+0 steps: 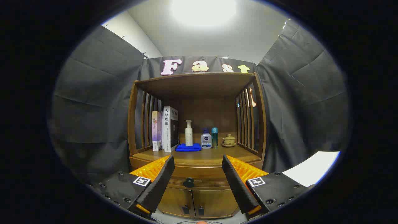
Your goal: Pull open the drawer, take out the items inside it, and place them on the countertop above the cabinet.
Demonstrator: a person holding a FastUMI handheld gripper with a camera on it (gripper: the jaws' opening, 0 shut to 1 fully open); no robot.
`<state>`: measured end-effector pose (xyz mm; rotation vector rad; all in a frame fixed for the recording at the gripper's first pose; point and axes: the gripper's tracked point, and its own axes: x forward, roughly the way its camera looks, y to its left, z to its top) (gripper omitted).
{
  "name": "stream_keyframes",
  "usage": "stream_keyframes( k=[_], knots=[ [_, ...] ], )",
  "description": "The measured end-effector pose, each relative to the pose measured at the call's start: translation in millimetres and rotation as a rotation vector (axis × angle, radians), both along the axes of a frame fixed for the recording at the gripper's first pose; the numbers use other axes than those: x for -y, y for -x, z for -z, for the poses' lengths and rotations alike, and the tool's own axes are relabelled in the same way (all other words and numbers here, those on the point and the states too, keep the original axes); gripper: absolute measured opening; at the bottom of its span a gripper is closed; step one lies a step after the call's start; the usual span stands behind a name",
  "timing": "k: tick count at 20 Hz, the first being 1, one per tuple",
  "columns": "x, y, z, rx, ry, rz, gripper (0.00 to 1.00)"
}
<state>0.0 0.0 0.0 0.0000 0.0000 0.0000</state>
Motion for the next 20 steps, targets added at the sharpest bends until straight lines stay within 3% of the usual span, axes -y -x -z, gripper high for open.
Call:
stream_keyframes(
  k=[20],
  knots=[
    [-5,-10,-7,0.033,-0.028,-0.016,0.97]
  ],
)
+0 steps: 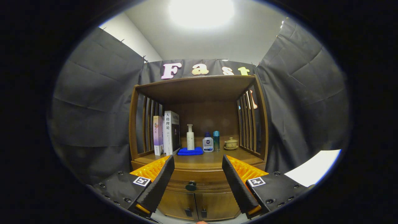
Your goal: Pull open the drawer, take out the items inside it, and place them on the countertop above the cabinet.
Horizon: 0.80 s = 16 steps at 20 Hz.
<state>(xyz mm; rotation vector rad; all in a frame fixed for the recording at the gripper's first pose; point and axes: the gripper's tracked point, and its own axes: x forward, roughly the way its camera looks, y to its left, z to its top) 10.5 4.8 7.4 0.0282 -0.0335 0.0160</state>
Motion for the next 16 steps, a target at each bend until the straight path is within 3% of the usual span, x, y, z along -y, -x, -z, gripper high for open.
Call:
stream_keyframes(
  k=[5,16],
  knots=[
    [-2,-28,5,0.013,0.002,0.009,0.98],
    [-25,-99,92,-0.101,0.019,-0.024,0.98]
  ],
)
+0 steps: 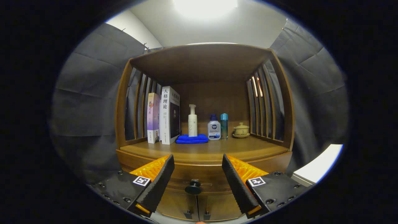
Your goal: Pull open the drawer, take out the items inside it, and place them on the countertop above the cabinet.
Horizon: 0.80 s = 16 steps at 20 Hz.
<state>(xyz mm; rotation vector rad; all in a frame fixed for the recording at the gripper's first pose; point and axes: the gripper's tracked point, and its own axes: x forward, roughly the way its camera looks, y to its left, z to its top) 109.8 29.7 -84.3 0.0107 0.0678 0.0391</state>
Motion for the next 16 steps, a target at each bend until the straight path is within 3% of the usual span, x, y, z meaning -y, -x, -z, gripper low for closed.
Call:
stream_keyframes(
  k=[12,16],
  knots=[
    [-14,-29,85,-0.119,-0.013,-0.009,0.98],
    [-10,-36,108,-0.157,-0.03,-0.002,0.9]
  ],
)
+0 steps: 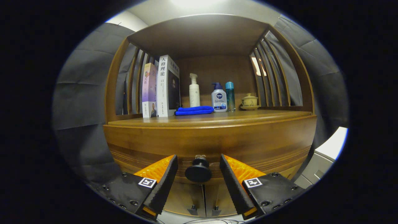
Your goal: Pull open the drawer, take out the items inside it, and place them on the countertop above the cabinet.
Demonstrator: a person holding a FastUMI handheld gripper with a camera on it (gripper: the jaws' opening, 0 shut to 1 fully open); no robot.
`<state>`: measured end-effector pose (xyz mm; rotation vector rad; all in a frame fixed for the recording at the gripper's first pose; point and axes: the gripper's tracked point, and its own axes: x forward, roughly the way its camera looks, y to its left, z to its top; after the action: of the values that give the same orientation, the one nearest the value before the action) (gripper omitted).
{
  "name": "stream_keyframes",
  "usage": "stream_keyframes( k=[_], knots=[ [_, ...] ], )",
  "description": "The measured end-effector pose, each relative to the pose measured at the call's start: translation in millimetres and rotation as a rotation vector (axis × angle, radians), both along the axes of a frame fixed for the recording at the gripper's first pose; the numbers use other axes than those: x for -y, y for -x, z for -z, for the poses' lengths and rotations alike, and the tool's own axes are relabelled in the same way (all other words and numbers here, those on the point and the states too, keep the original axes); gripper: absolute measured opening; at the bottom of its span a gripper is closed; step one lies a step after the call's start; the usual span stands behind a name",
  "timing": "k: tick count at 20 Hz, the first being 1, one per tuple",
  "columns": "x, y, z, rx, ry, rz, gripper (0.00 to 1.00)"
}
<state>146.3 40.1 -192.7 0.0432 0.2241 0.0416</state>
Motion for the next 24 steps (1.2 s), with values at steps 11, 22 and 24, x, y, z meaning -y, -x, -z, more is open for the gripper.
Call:
stream_keyframes(
  k=[11,22,24],
  knots=[
    [-1,7,21,-0.047,0.022,0.007,0.38],
    [-1,8,22,-0.092,0.02,0.035,0.19],
    [-1,15,20,-0.093,0.026,0.026,0.19]
  ],
)
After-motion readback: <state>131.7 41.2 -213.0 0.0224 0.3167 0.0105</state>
